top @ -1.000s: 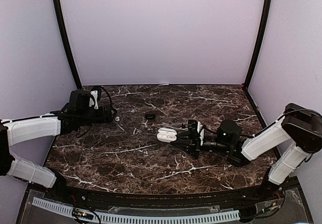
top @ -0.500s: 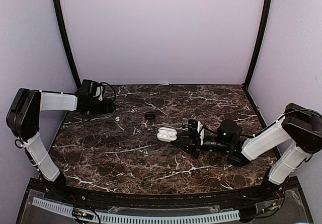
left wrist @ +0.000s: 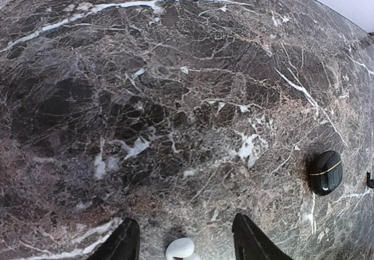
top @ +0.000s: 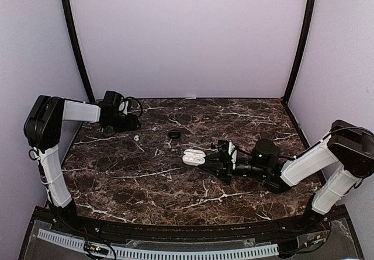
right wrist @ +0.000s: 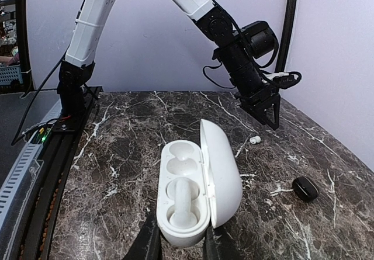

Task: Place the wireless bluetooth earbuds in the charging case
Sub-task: Pick up the left earbud from the center of the board.

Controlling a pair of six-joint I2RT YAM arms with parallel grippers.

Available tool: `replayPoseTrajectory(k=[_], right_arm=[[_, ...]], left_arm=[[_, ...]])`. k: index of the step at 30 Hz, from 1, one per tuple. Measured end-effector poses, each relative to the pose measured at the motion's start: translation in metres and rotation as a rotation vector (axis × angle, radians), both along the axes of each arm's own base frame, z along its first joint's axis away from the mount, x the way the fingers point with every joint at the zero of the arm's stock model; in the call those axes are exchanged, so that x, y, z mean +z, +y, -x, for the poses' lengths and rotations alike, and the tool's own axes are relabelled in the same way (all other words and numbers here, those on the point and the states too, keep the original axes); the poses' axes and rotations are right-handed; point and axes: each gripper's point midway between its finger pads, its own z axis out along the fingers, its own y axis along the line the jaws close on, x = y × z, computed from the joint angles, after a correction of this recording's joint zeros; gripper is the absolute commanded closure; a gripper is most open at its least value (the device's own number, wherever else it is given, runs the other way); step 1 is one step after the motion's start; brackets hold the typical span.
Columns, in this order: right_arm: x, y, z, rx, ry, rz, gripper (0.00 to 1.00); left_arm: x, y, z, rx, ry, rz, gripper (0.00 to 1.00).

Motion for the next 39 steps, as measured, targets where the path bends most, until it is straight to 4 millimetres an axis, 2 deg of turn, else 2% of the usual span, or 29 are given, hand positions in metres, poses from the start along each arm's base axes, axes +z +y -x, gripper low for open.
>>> replayPoseTrajectory(k=[4,19,26,34,39], right_arm=[[-0.003,0.000,0.000,0.000,0.004,0.009,0.84],[-0.006,-0.001,-0.001,-0.002,0.008,0.021,0.84],[-0.009,-0.001,0.000,0.003,0.014,0.031,0.84],[-0.009,0.000,0.002,0.014,0.017,0.034,0.85],[-0.009,0.000,0.002,0.017,0.017,0.032,0.85]], left_arm=[[-0.007,-0.002,0.001,-0.007,0.022,0.005,0.44],[-0.023,-0.003,0.019,-0.027,0.098,-0.026,0.55],[-0.031,0.003,0.024,-0.019,0.122,-0.082,0.57],[-0.035,-0.003,0.027,-0.044,0.126,-0.112,0.57],[-0.036,-0.008,0.024,-0.061,0.125,-0.137,0.66]])
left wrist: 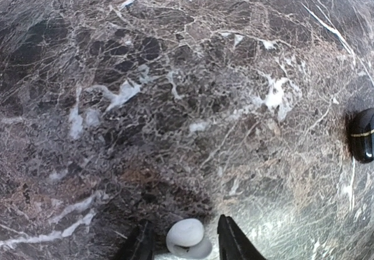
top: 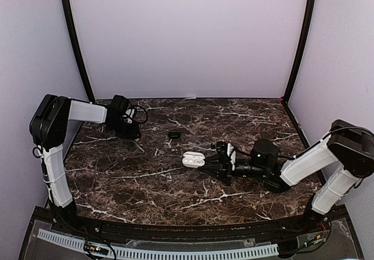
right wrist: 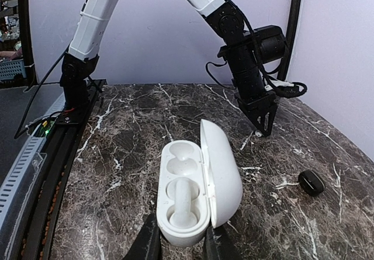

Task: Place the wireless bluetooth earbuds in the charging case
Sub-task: Pick up the left earbud from the center of the board.

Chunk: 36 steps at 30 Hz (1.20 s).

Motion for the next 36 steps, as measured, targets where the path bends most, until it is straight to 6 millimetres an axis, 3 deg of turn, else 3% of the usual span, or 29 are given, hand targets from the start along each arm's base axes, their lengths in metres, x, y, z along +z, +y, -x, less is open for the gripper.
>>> replayPoseTrajectory(k=[7,14,18,22,29,32,36], right_arm=[[0.001,0.001,-0.001,0.000,-0.002,-0.003,0.85],[0.001,0.001,-0.001,0.000,-0.005,-0.001,0.85],[0.001,0.001,-0.001,0.000,-0.006,0.001,0.85],[0.001,0.001,-0.001,0.000,-0.008,0.001,0.85],[0.000,0.001,-0.001,-0.002,-0.009,0.005,0.85],[-0.004,0.000,-0.003,-0.011,-0.002,0.022,0.85],[-0.001,-0.002,-0.005,-0.029,-0.004,0.022,0.85]], left_arm=[[-0.002,0.000,0.000,-0.008,0.011,-0.027,0.79],[0.000,-0.003,0.001,-0.020,0.002,-0.048,0.79],[0.002,-0.014,0.015,-0.052,0.015,-0.051,0.79],[0.015,-0.032,0.043,-0.108,0.023,-0.041,0.78],[0.058,-0.071,0.101,-0.212,-0.025,0.031,0.76],[0.062,-0.088,0.130,-0.254,-0.011,0.063,0.76],[0.048,-0.119,0.176,-0.335,0.054,0.073,0.76]])
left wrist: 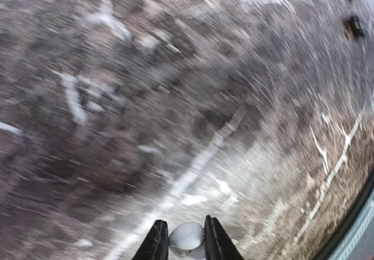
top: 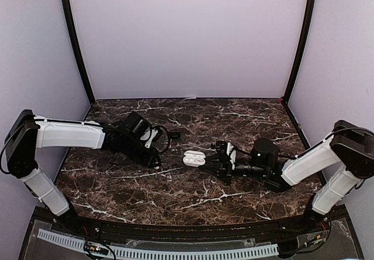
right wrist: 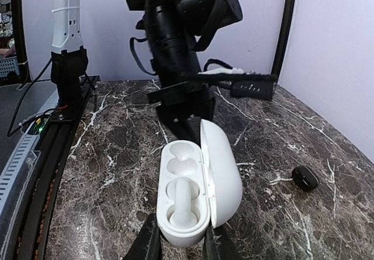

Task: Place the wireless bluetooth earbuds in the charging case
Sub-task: Pick up the left earbud from the center of the board, then place the left earbud at the center of the board.

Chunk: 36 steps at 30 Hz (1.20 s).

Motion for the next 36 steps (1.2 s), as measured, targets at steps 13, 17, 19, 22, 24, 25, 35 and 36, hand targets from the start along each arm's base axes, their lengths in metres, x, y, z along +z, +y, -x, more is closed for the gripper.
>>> replayPoseTrajectory(k=[13,17,19,22,24,25,35,36], right_arm=[[0.009,-0.015,0.009,-0.017,0.018,-0.019,0.85],[0.015,-0.022,0.012,-0.027,0.013,-0.025,0.85],[0.012,-0.026,0.014,-0.035,0.017,-0.019,0.85],[0.000,-0.031,0.016,-0.046,0.033,0.006,0.85],[-0.005,-0.033,0.016,-0.050,0.041,0.017,0.85],[-0.007,-0.033,0.016,-0.052,0.042,0.019,0.85],[-0.009,-0.034,0.016,-0.055,0.039,0.014,0.85],[-0.009,-0.034,0.016,-0.055,0.038,0.013,0.85]], left_arm=[[-0.025,-0.045,0.062,-0.099,0.099,-0.016,0.73],[-0.026,-0.052,0.066,-0.110,0.115,0.015,0.61],[-0.024,-0.055,0.066,-0.113,0.115,0.033,0.54],[-0.022,-0.058,0.065,-0.113,0.109,0.048,0.44],[-0.021,-0.058,0.064,-0.109,0.106,0.052,0.37],[-0.020,-0.058,0.064,-0.107,0.104,0.055,0.34],[0.004,-0.035,0.070,-0.064,0.032,0.086,0.37],[0.005,-0.033,0.070,-0.055,0.027,0.081,0.41]])
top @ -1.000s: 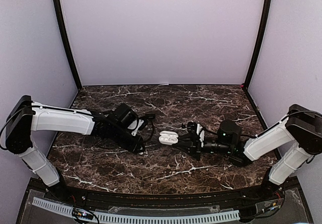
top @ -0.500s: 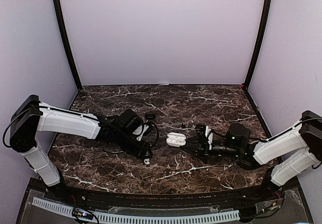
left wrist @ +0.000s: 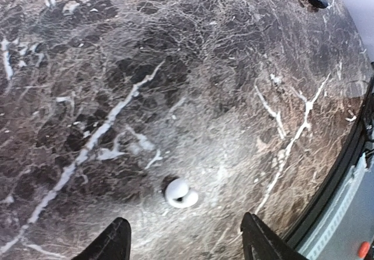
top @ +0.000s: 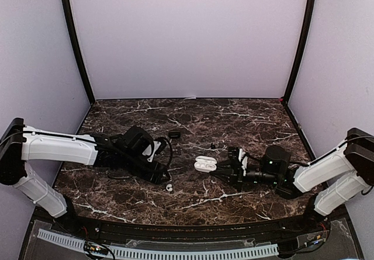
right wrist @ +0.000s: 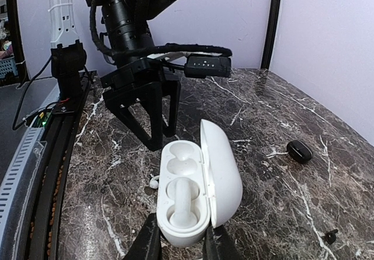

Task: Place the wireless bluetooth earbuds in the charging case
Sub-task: Place the left earbud at the center of the board, then pick up the left earbud from the center of the board.

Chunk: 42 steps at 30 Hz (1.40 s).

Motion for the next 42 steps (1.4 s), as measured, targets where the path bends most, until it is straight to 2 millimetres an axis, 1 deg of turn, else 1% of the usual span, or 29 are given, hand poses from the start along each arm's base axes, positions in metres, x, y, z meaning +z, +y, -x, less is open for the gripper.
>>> replayPoseTrajectory(k=[2,6,13,20,23,33,42], right_arm=[[0.001,0.000,0.000,0.002,-0.001,-0.002,0.85],[0.001,0.001,0.001,0.008,-0.003,-0.005,0.85],[0.001,0.001,0.002,0.012,-0.003,-0.005,0.85],[0.001,0.001,0.002,0.013,-0.003,-0.005,0.85],[0.001,0.001,0.002,0.013,-0.003,-0.005,0.85],[-0.001,0.001,0.002,0.016,0.001,0.000,0.85],[-0.002,0.001,0.002,0.016,0.004,0.004,0.85]], left_arm=[[-0.003,0.005,0.000,0.012,-0.005,-0.016,0.46],[-0.013,0.007,0.001,0.018,0.013,-0.041,0.50],[-0.034,0.008,0.006,0.006,0.060,-0.071,0.53],[-0.046,0.005,0.007,-0.002,0.084,-0.078,0.62],[-0.054,0.006,0.008,-0.002,0.097,-0.097,0.64],[-0.057,0.003,0.007,-0.005,0.101,-0.096,0.66],[-0.058,-0.010,0.003,-0.020,0.100,-0.087,0.69]])
